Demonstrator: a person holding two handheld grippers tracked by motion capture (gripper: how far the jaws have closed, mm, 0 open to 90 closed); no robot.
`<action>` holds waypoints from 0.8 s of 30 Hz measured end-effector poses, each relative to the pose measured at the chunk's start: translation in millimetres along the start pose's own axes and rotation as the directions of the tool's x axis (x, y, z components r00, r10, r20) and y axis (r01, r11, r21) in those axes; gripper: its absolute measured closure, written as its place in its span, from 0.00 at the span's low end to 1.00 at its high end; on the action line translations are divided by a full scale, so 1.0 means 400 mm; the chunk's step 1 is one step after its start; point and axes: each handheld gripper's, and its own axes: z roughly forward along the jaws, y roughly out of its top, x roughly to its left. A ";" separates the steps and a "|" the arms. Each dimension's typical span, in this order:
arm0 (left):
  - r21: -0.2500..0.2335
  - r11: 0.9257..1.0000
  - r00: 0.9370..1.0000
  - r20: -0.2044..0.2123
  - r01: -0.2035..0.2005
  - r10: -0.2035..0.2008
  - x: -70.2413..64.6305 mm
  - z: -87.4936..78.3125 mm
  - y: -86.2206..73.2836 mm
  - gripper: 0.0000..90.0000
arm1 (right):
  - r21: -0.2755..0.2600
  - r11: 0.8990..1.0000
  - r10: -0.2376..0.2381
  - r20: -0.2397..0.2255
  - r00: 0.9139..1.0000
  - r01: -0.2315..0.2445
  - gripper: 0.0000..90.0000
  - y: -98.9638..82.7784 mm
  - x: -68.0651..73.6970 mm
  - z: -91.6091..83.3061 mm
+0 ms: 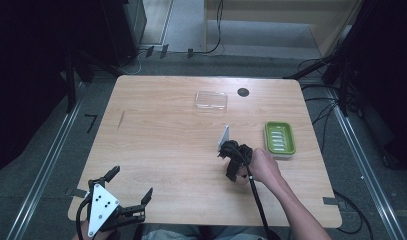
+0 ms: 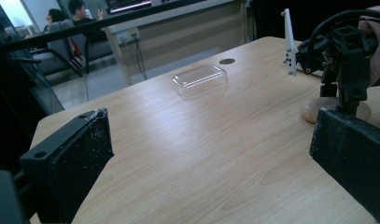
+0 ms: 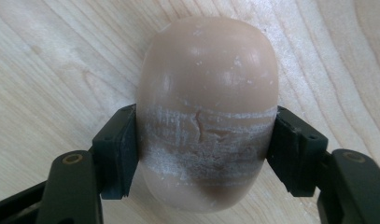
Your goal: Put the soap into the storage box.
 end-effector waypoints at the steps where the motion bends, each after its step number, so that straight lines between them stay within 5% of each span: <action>1: 0.000 1.000 1.000 0.000 0.000 0.000 0.000 0.000 0.000 0.00 | -0.002 1.000 -0.001 -0.002 1.000 0.001 0.37 -0.001 0.000 -0.002; 24: -0.002 1.000 1.000 0.000 -0.002 0.002 -0.001 0.000 0.000 0.00 | 0.017 1.000 -0.024 0.002 1.000 0.024 0.37 -0.024 -0.009 -0.045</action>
